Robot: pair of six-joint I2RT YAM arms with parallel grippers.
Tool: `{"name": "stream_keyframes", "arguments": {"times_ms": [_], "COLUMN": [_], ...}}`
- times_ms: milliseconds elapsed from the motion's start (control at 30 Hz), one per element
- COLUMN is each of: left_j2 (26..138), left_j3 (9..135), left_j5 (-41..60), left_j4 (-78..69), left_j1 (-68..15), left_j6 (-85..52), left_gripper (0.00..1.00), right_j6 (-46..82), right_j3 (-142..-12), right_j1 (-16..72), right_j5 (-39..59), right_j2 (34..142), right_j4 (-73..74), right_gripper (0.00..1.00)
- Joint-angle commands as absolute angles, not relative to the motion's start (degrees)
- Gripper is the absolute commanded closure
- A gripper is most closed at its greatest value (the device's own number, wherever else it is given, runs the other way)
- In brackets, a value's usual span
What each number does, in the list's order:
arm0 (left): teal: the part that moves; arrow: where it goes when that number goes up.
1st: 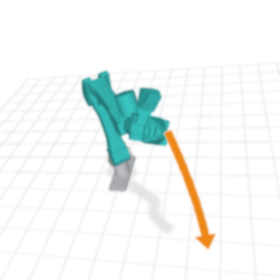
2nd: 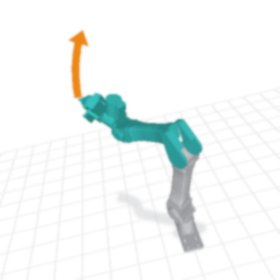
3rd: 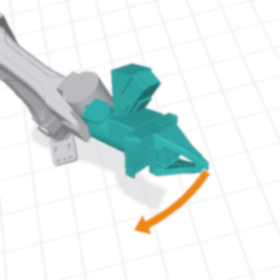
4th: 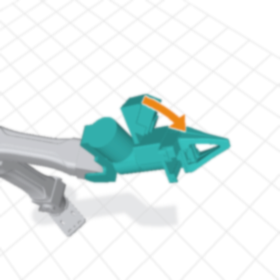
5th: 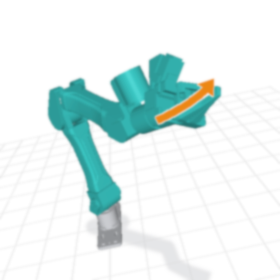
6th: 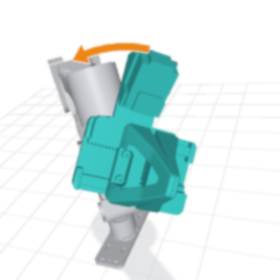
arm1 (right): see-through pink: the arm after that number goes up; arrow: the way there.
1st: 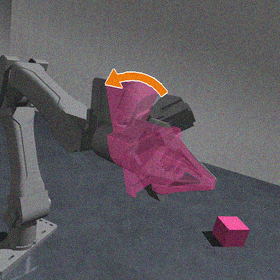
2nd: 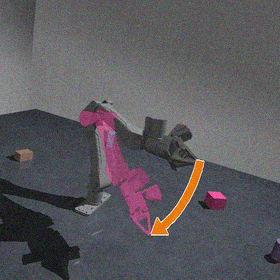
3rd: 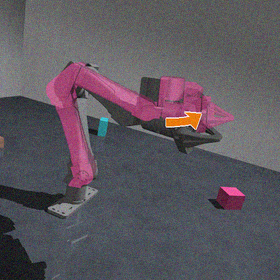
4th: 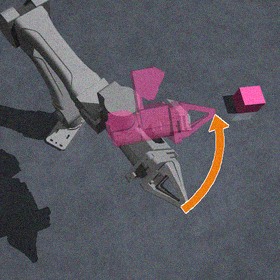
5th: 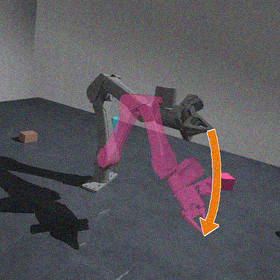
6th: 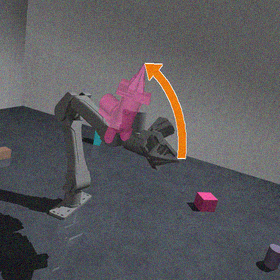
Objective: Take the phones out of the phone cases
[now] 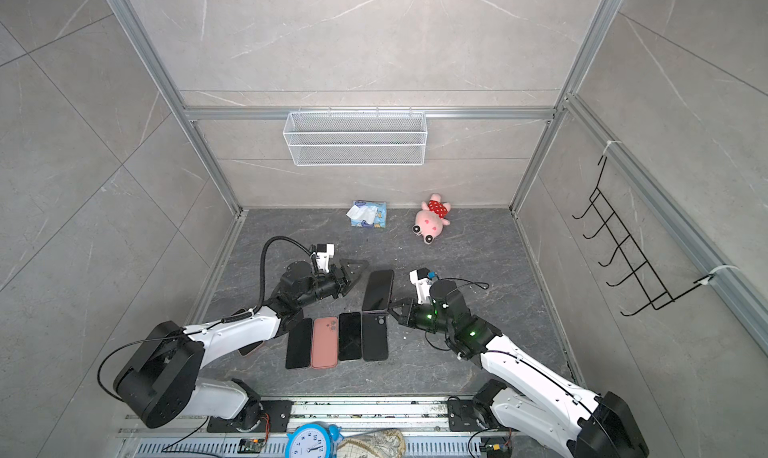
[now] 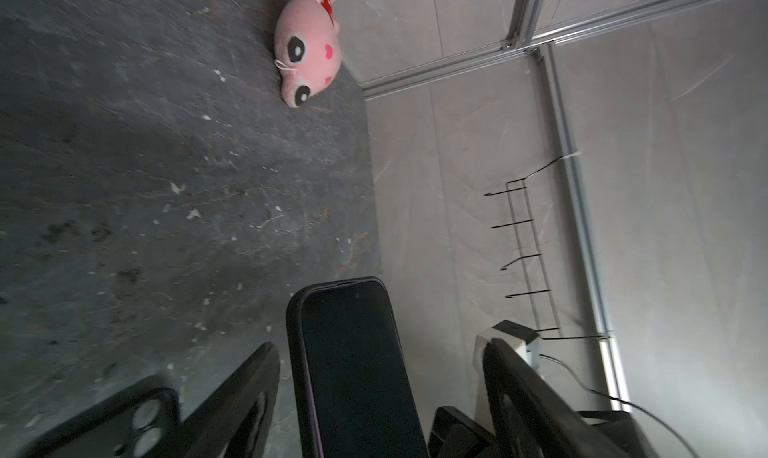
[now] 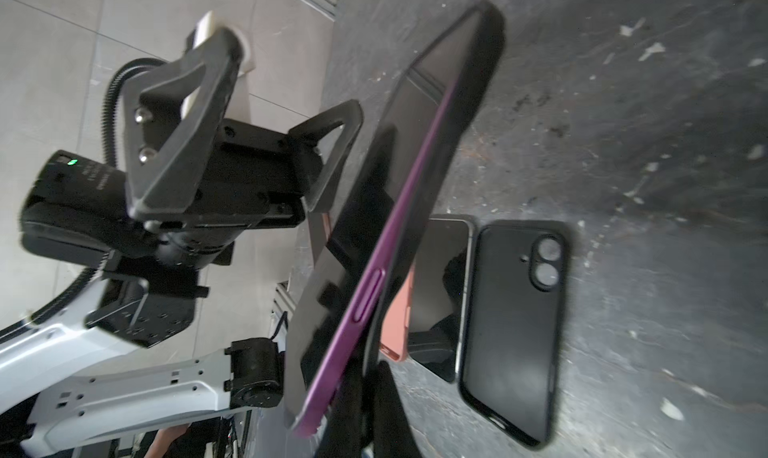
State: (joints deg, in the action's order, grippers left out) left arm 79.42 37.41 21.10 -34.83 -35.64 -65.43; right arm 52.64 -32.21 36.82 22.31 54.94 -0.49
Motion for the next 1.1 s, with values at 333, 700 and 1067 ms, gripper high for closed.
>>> {"name": "stream_keyframes", "arguments": {"times_ms": [333,700,1067], "left_j2": [73.61,78.06,80.74], "left_j3": [53.21,56.58,58.38], "left_j5": [4.14,-5.46,-12.62], "left_j4": [5.80,11.08,10.31], "left_j1": [-54.24,-61.87,-63.63], "left_j6": [-20.68,-12.65,-10.23], "left_gripper": [0.19,0.29,0.40], "right_j6": [48.08,48.25,48.00], "right_j3": [-36.02,-35.60,-34.38], "right_j1": [33.27,33.05,33.03], "right_j5": [22.59,23.80,26.01], "right_j2": [54.93,54.58,53.94], "right_j4": [-7.34,-7.16,-6.69], "right_gripper": [1.00,1.00,1.00]}}
